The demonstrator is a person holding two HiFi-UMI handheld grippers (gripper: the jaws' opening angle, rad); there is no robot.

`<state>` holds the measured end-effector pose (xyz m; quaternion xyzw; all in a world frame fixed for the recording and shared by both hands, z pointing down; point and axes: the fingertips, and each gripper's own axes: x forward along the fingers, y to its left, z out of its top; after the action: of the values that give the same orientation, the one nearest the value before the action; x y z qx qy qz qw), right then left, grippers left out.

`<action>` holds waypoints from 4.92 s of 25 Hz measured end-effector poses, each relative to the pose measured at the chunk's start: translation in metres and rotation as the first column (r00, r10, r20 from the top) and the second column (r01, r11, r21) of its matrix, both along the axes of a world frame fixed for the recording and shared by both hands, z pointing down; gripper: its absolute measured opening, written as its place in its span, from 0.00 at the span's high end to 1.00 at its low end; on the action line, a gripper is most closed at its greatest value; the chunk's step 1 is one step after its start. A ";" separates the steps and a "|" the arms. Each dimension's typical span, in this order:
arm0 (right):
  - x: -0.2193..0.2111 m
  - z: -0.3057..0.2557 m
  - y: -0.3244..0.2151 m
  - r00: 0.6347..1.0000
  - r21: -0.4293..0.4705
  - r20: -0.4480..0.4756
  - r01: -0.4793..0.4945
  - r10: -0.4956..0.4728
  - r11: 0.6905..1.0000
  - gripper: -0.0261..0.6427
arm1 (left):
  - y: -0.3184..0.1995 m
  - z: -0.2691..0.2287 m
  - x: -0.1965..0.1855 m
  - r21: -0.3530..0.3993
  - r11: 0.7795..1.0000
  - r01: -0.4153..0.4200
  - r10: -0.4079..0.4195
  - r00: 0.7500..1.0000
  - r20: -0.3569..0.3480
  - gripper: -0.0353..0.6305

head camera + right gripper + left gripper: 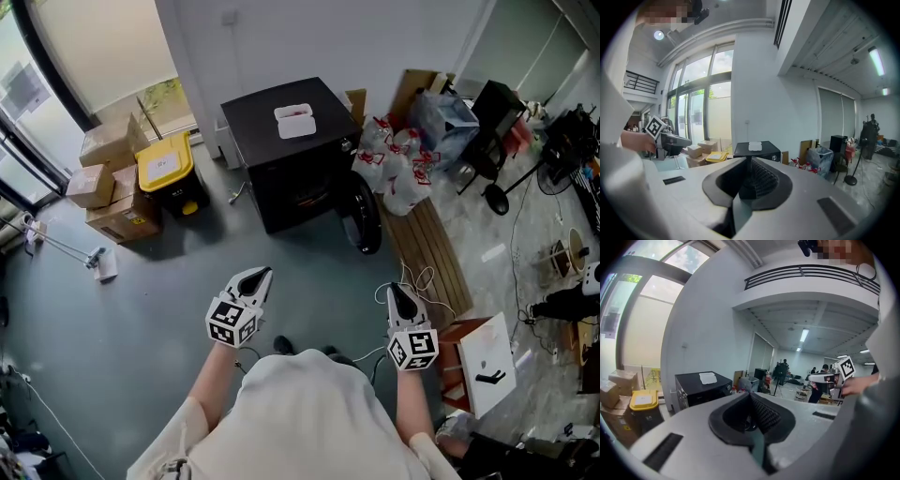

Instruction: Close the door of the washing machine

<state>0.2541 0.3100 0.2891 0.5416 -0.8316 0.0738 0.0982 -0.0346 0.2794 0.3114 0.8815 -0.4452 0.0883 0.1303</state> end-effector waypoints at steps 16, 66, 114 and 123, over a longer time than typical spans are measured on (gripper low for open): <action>-0.026 0.014 -0.015 0.998 -0.017 0.015 -0.053 0.053 0.998 0.77 | -0.019 0.019 -0.020 -0.026 0.997 -0.067 0.067 0.998 0.002 0.93; 0.071 0.231 -0.342 0.980 -0.451 -0.020 0.170 -0.200 0.876 0.74 | -0.308 0.152 0.085 -0.268 0.962 0.043 -0.015 0.994 0.107 0.93; 0.151 0.609 -0.361 0.913 -0.724 -0.319 -0.062 -0.254 0.687 0.79 | -0.318 0.495 0.123 -0.482 0.869 -0.111 0.218 0.961 0.173 0.93; 0.082 0.612 -0.345 0.925 -0.752 -0.263 -0.019 -0.273 0.659 0.76 | -0.313 0.500 0.075 -0.481 0.875 -0.054 0.162 0.969 0.185 0.93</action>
<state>0.3362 -0.0353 0.9009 0.3976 -0.7334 0.3000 0.4626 0.0406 -0.0336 0.8112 0.8315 -0.3715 0.2981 0.2857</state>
